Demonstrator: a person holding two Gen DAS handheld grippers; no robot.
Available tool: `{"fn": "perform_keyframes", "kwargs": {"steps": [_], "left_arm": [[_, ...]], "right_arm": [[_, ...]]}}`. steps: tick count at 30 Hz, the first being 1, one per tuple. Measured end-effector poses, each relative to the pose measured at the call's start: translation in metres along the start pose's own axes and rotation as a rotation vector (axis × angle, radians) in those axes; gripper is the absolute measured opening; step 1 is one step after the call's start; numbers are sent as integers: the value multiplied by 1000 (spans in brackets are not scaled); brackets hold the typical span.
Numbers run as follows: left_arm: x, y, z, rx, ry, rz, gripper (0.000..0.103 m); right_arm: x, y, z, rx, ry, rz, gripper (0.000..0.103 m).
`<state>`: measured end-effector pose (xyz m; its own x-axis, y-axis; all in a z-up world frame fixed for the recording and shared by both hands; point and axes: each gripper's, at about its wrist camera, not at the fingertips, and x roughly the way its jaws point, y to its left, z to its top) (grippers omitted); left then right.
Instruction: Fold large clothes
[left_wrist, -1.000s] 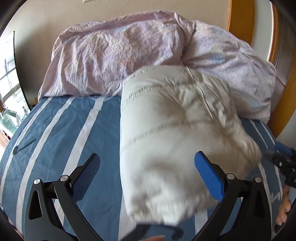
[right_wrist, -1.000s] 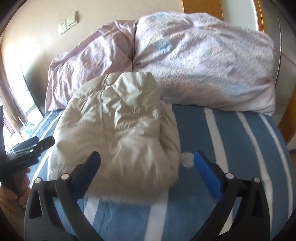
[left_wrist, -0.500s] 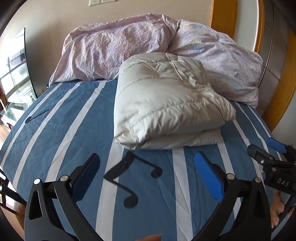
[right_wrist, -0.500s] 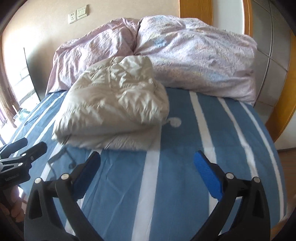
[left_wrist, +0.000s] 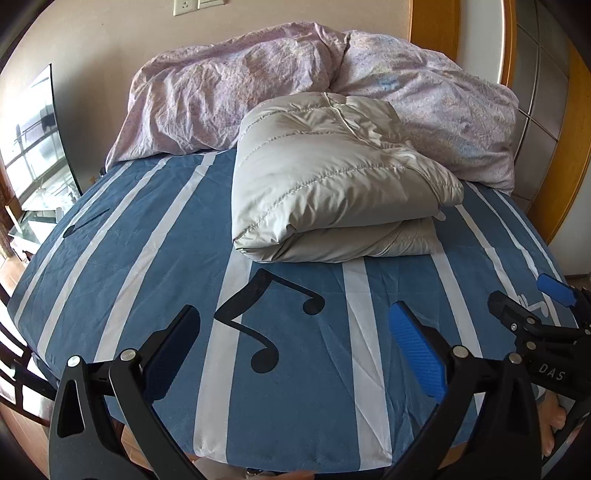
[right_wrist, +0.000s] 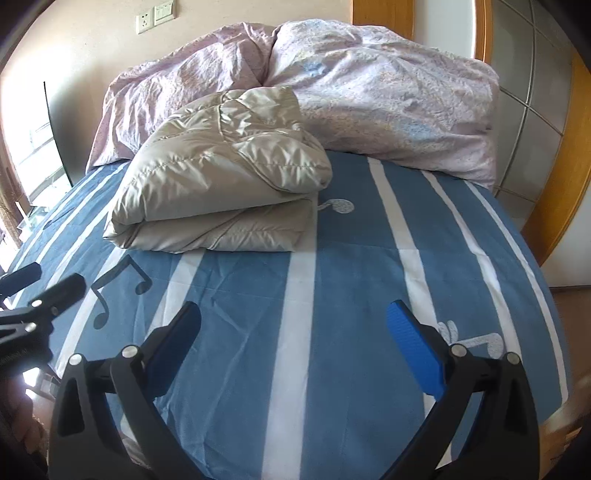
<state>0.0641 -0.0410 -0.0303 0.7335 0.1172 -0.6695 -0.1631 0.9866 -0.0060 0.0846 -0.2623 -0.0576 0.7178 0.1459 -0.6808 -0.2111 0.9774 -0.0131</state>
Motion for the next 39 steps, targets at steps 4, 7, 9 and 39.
{"fn": "perform_keyframes", "kwargs": {"steps": [4, 7, 9, 39], "left_arm": [[1, 1, -1, -16, 8, -1, 102], [1, 0, 0, -26, 17, -21, 102], [1, -2, 0, -26, 18, -26, 102], [1, 1, 3, -33, 16, -22, 102]], "right_arm": [[-3, -2, 2, -9, -8, -6, 101], [-6, -1, 3, -12, -17, -5, 101], [-7, -1, 4, -13, -21, -4, 101], [-8, 5, 11, -51, -39, -12, 101]]}}
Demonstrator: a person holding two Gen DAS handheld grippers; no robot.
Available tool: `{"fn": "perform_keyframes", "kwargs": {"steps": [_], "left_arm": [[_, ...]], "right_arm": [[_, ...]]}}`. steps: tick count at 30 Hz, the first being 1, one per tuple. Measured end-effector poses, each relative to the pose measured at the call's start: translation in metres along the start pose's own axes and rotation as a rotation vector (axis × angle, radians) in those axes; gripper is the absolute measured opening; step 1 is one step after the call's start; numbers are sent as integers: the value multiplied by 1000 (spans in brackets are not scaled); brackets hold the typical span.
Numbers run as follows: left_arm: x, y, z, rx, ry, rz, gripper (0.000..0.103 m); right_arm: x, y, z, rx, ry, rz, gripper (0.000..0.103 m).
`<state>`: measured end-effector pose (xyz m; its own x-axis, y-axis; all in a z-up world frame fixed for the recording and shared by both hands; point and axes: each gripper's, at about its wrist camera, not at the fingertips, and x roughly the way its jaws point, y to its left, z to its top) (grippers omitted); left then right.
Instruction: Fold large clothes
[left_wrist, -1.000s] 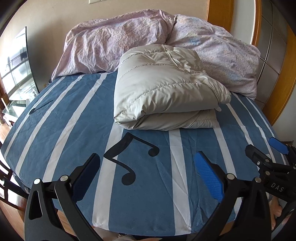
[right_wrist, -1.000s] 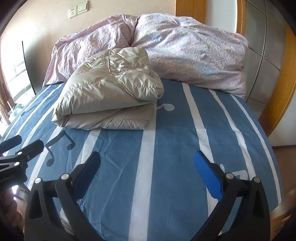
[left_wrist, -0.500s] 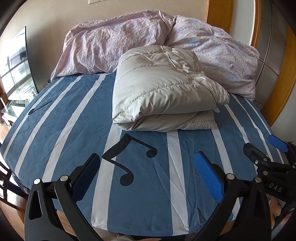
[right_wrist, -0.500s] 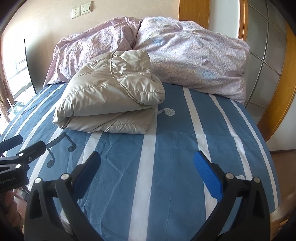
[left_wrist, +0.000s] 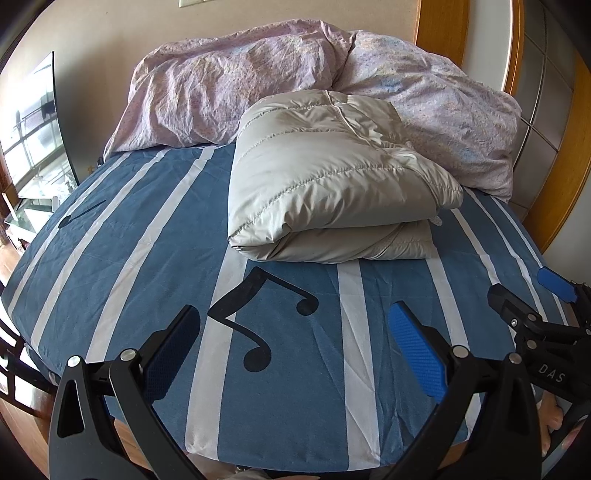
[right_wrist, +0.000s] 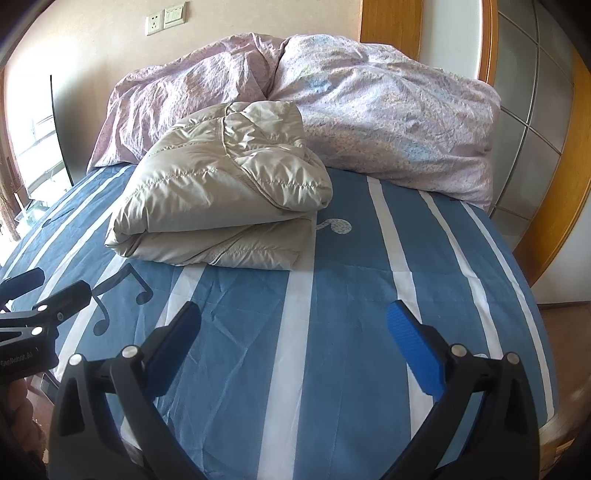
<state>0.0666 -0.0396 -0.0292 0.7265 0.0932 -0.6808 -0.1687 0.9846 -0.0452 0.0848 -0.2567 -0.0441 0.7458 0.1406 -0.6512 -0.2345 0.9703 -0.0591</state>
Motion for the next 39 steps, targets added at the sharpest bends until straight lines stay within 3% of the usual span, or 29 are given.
{"fn": "perform_keyframes", "kwargs": {"steps": [39], "left_arm": [[0, -2, 2, 11, -12, 11, 102]], "right_arm": [[1, -8, 3, 4, -5, -11, 101]]}}
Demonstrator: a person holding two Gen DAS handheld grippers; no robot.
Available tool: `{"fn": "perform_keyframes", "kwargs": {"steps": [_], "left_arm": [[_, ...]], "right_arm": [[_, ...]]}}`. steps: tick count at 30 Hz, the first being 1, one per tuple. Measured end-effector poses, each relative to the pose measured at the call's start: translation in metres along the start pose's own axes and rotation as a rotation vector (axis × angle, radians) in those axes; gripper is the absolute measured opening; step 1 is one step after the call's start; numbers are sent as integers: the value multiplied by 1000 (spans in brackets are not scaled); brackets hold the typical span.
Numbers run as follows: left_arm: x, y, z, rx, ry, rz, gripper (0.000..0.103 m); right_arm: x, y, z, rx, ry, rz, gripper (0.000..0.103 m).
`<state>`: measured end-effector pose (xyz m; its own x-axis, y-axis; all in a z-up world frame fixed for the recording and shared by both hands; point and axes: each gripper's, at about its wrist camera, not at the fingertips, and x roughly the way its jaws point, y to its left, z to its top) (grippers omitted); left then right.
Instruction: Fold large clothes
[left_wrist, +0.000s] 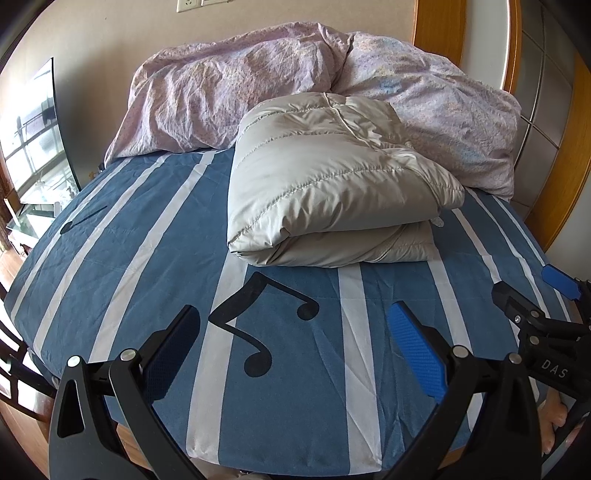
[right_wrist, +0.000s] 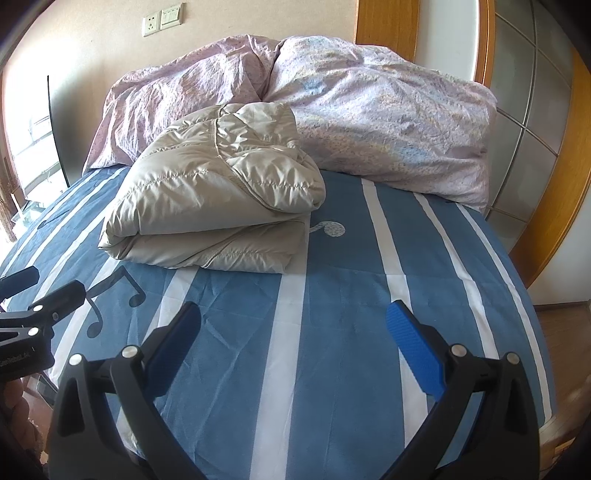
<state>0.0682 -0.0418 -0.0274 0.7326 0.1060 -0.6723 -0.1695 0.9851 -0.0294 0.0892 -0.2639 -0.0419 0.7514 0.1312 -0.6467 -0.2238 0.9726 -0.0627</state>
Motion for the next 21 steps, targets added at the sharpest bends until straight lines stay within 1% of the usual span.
{"fn": "perform_keyframes", "kwargs": {"steps": [21], "left_arm": [[-2, 3, 1, -17, -8, 9, 102]], "right_arm": [[-1, 7, 0, -9, -11, 2, 101]]}}
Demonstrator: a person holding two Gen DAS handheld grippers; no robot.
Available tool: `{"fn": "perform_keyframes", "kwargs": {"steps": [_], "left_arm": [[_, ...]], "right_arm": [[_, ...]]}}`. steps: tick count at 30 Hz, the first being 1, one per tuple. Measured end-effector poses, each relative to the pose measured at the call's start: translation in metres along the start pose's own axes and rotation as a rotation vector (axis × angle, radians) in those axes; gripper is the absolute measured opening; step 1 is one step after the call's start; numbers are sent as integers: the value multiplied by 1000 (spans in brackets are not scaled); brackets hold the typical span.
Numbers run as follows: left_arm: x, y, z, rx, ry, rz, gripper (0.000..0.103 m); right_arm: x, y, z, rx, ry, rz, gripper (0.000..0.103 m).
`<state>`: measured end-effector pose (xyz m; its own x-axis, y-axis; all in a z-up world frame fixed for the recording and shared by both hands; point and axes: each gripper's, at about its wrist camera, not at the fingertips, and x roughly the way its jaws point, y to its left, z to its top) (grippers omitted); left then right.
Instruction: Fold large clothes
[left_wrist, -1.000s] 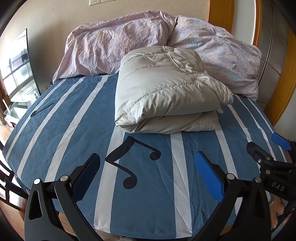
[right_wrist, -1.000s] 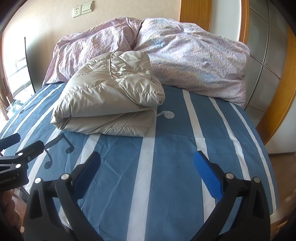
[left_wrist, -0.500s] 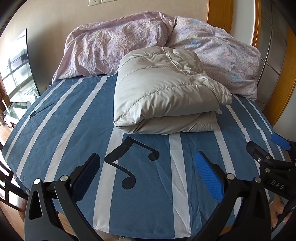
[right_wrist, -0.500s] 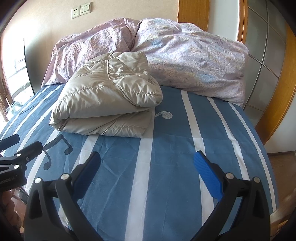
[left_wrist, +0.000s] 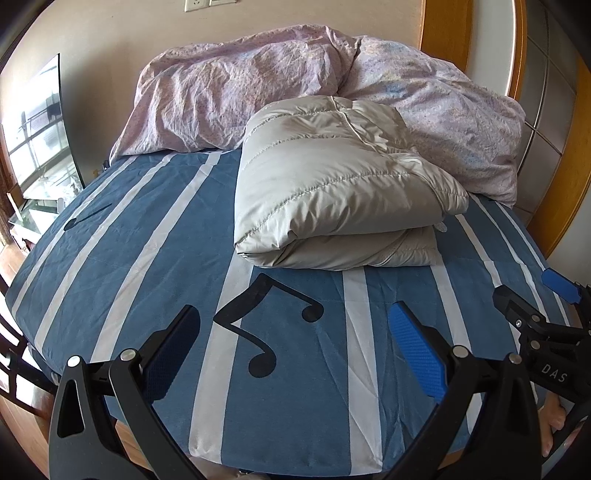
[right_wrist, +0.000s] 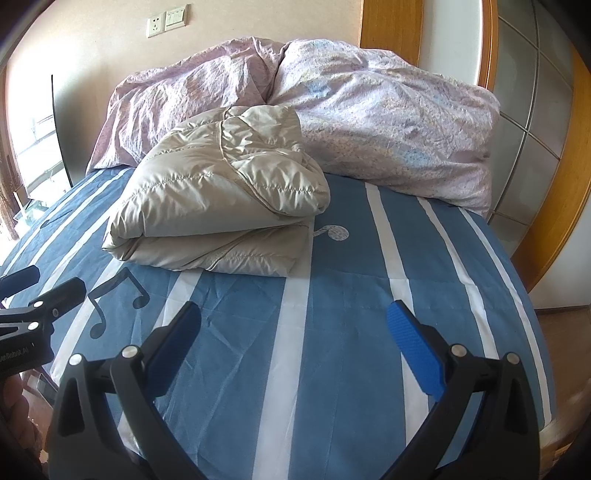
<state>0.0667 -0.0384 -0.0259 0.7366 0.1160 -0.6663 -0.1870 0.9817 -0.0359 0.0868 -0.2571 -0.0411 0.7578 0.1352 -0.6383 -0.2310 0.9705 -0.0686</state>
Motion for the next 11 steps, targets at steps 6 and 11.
{"fn": "perform_keyframes", "kwargs": {"steps": [6, 11], "left_arm": [[-1, 2, 1, -2, -5, 2, 102], [-2, 2, 0, -2, -6, 0, 102]], "right_arm": [[-1, 3, 1, -6, -5, 4, 101], [-1, 3, 1, -3, -5, 4, 101]]}}
